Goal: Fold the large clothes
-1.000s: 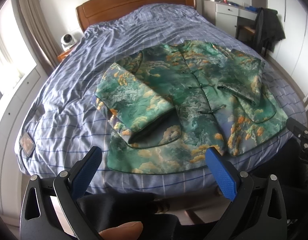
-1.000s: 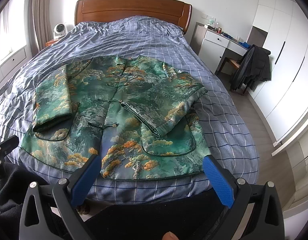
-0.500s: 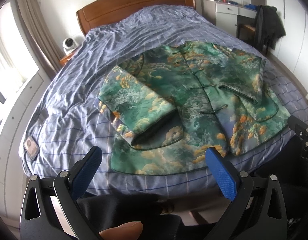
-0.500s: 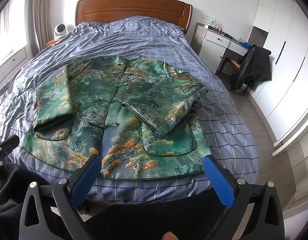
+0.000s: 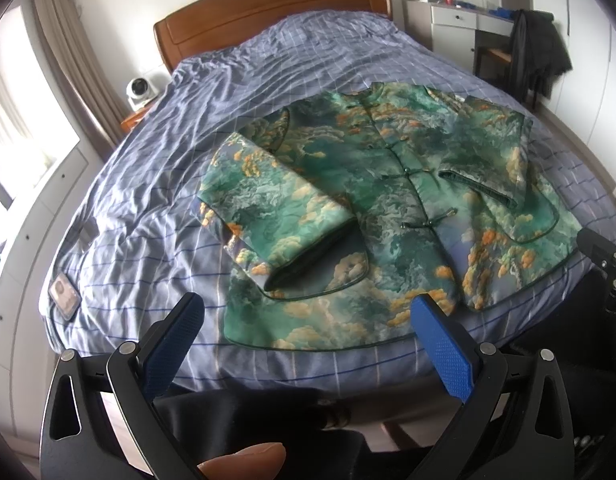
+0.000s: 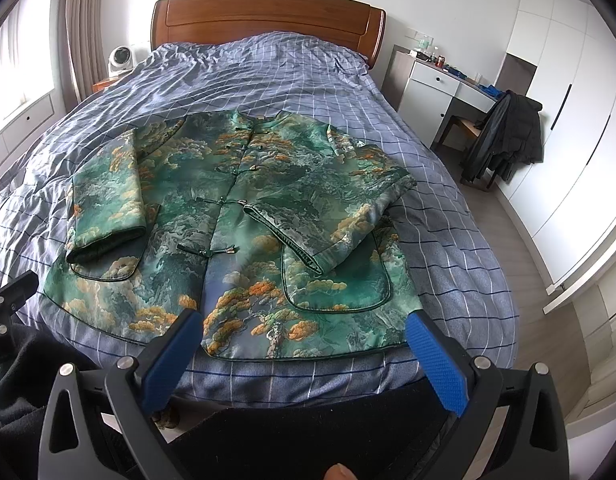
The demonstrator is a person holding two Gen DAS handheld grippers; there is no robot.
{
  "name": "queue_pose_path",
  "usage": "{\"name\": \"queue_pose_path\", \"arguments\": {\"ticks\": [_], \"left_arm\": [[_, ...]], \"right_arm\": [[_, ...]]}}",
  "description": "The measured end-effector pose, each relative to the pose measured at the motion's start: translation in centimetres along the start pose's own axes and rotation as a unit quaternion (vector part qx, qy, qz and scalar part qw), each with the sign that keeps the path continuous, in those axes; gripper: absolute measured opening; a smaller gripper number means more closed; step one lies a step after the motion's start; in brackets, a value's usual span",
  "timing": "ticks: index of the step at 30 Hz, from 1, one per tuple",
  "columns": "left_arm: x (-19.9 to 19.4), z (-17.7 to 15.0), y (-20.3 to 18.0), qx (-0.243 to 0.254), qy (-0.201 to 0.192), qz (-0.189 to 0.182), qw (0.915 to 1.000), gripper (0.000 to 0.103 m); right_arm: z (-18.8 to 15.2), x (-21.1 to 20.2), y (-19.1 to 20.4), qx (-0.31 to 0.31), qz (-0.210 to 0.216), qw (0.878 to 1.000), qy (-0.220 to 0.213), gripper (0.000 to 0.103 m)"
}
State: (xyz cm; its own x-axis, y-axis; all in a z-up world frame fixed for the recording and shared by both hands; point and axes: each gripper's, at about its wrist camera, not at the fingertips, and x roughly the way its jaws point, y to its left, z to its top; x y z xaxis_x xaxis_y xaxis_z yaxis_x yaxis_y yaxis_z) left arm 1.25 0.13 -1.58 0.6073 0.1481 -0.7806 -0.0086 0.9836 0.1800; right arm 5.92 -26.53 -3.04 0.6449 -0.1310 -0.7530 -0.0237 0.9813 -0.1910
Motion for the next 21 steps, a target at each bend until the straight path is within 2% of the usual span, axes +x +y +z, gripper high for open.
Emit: {"name": "queue_pose_path", "arguments": {"ticks": [21], "left_arm": [[0.15, -0.11, -0.41, 0.003, 0.002, 0.0, 1.0, 0.103]], "right_arm": [[0.02, 0.42, -0.07, -0.004, -0.012, 1.0, 0.01, 0.103]]}}
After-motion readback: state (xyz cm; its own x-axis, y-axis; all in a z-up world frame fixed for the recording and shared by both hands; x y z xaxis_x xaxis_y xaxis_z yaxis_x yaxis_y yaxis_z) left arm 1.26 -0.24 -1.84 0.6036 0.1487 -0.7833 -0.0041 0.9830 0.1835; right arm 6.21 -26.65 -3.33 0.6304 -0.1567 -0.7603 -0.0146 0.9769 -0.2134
